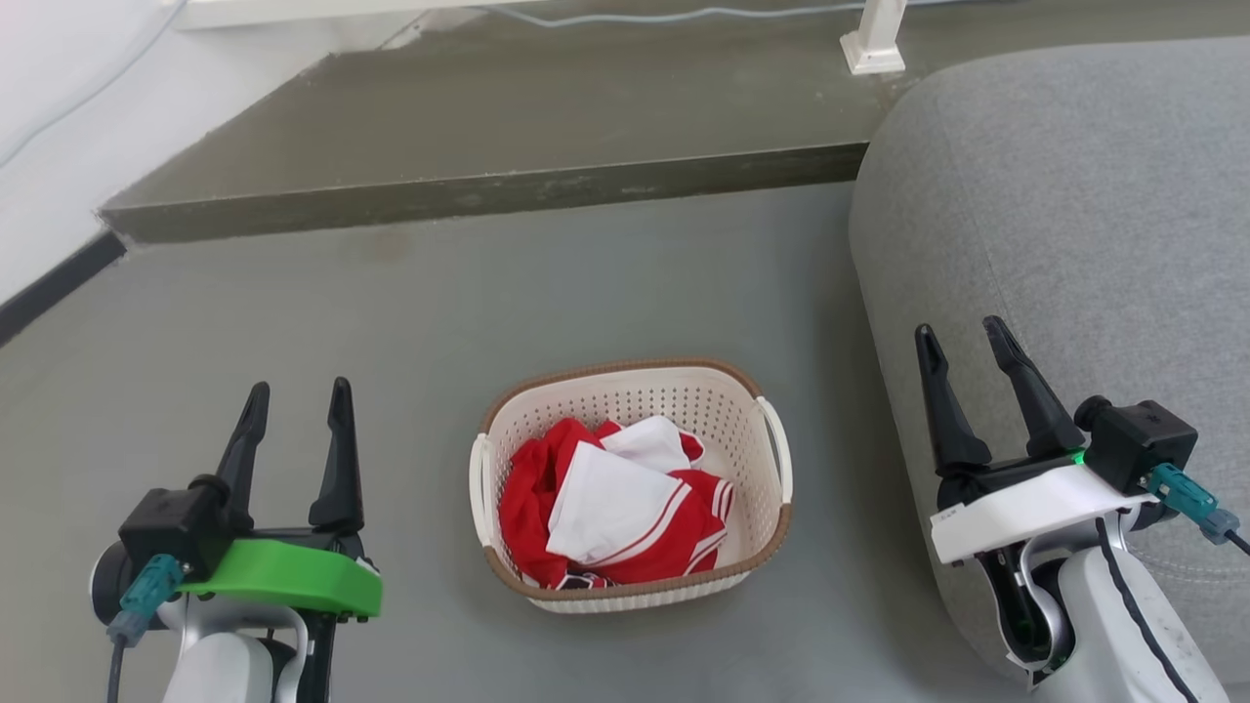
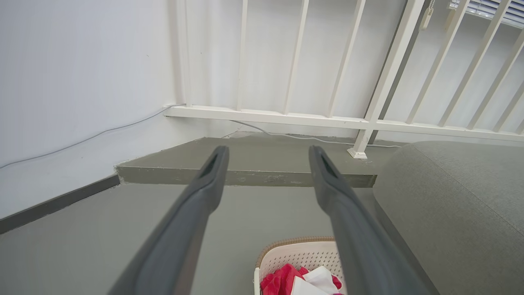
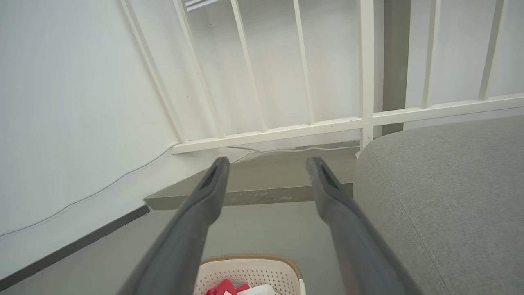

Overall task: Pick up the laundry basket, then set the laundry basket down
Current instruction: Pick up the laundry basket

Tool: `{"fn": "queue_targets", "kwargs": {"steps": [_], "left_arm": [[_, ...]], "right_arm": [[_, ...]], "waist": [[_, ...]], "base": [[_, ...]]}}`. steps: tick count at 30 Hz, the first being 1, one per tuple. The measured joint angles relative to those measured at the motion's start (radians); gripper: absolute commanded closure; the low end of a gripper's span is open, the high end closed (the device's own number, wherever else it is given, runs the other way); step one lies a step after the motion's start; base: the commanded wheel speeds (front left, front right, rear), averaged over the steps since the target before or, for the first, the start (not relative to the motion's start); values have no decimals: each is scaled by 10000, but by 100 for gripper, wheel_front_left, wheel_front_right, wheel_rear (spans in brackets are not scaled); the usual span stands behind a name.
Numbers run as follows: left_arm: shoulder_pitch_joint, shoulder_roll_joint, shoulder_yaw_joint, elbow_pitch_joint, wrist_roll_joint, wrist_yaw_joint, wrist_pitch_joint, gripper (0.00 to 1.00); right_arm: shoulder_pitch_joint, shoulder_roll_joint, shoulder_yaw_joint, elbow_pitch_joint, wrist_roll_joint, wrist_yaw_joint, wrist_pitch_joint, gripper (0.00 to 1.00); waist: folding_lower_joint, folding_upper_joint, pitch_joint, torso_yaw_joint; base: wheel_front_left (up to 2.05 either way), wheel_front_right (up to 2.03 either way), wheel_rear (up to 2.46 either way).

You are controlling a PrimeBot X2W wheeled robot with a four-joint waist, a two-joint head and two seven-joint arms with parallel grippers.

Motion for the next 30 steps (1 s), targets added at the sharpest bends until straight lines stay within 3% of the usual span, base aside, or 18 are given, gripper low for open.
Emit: {"fn": "queue_targets", "kwargs": {"steps": [16,30], "left_arm": [[-191,-13,-150,136,0,-17,0,0],[-1566,-12,-384,495,-17,-119,119,0]], "right_arm": [[-372,-4,-8,-29,-94,56,0,0],[-1399,-40,-73,127,-176,56,0,0]], "waist": [[0,0,1151,-77],[0,0,2673,-181]], "base": [[0,0,0],[0,0,0]]}}
